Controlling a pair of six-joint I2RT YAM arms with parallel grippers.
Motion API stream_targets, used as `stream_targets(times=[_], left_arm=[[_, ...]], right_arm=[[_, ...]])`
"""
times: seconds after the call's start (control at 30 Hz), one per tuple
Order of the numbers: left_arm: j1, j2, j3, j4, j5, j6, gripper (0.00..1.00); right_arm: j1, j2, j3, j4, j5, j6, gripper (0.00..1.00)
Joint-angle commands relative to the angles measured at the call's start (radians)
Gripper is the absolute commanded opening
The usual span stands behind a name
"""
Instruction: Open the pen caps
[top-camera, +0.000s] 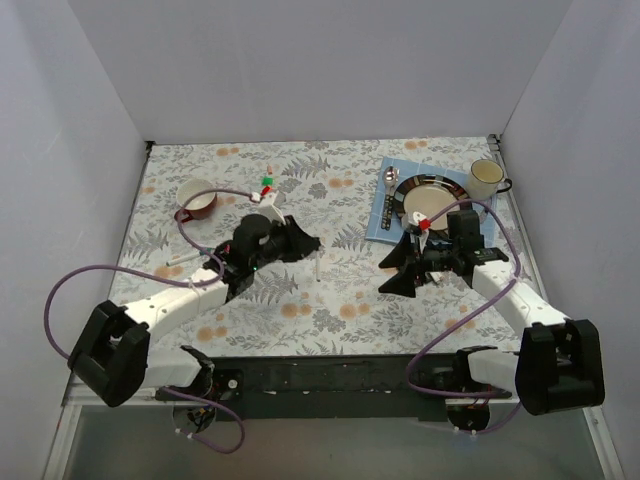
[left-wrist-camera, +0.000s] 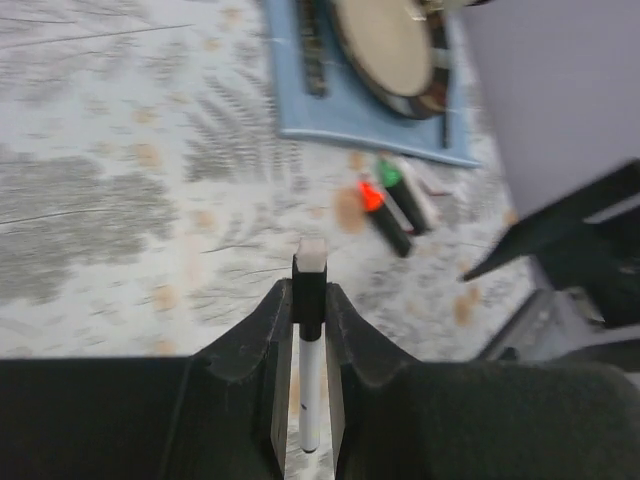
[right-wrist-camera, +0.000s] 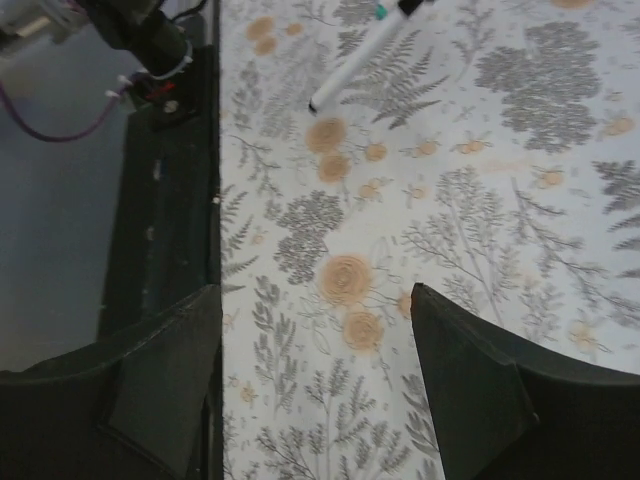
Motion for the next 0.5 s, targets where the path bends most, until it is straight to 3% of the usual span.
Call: stream_targets(times=[0.0,0.1,0.23,0.47], left_arm=[[-0.206,0.004,-0.143,0.455,-0.092,-0.255,0.0],[-0.304,0.067,-0.175,0.604,-0.267,-0.335,0.0],[-0.39,0.159,-0.145,0.702,-0.436,-0.377,0.0],[-0.477,0.286,-0.056,0.724,-0.598,-0.401,0.0]], right_arm=[[0.022,0.098,0.001,0.122,-0.233,0.167,0.83],[0.031,0.135,0.004,0.128,-0.215,0.229,0.81],[0.038,0.1,-0.102,0.469,-0.028,0.553,0.79],[0.068,0.115,-0.105,0.502,0.117,0.675,0.77]])
